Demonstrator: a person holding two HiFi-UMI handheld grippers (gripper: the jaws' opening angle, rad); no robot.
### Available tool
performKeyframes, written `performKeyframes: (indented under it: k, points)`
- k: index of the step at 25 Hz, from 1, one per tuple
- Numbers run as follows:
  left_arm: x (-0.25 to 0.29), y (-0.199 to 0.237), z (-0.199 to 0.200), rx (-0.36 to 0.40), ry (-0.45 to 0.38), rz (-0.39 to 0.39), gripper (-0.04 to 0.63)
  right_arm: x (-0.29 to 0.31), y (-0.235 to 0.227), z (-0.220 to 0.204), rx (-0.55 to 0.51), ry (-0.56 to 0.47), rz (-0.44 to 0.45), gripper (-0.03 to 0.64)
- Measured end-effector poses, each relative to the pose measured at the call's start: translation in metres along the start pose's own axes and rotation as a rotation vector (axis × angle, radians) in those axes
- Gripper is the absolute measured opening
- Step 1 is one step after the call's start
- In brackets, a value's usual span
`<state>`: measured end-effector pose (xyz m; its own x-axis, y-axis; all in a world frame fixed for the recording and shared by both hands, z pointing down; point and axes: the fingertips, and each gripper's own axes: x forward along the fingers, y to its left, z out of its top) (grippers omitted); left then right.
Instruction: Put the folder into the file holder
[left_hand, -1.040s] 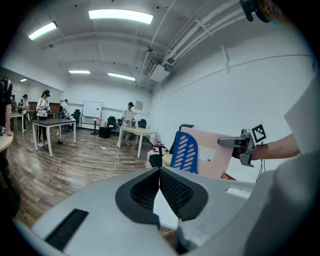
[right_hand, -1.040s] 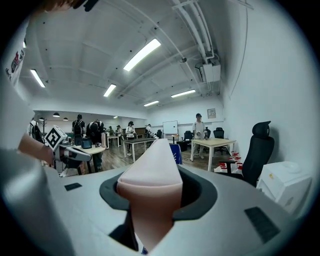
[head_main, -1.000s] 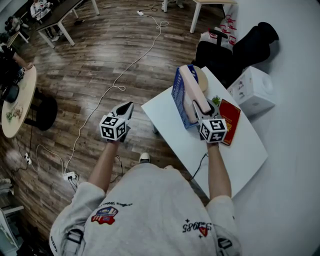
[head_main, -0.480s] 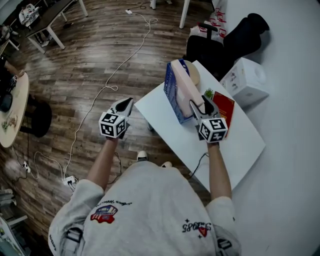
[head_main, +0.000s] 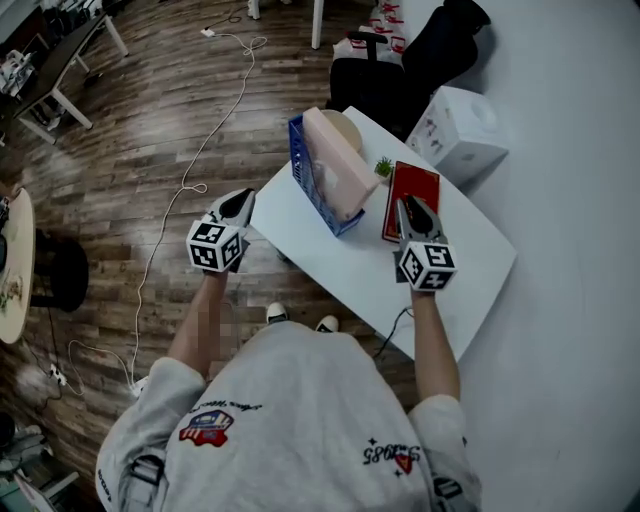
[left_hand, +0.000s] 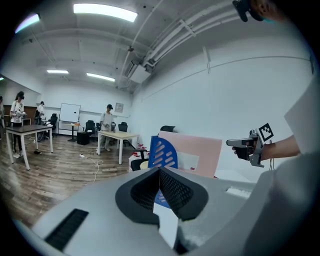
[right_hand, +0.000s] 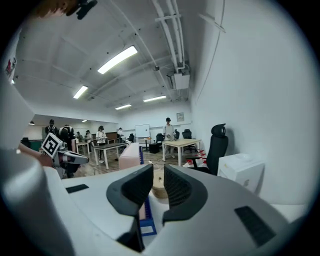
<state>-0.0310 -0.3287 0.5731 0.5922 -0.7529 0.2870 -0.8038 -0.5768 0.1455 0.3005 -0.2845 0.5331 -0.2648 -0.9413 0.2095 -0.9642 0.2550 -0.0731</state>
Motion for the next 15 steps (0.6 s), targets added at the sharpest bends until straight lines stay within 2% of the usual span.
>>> performKeyframes:
  k: [5, 10, 15]
  points:
    - [0.012, -0.015, 0.014, 0.012, -0.014, -0.041, 0.006, -0.029, -0.029, -0.001, 0.03, 0.002, -0.121, 0.007]
    - [0.03, -0.033, 0.024, 0.028, -0.027, -0.084, 0.006, -0.048, -0.047, -0.002, 0.038, -0.014, -0.204, 0.002]
    - [0.039, -0.047, 0.029, 0.039, -0.027, -0.122, 0.006, -0.061, -0.05, 0.001, 0.029, -0.014, -0.234, 0.002]
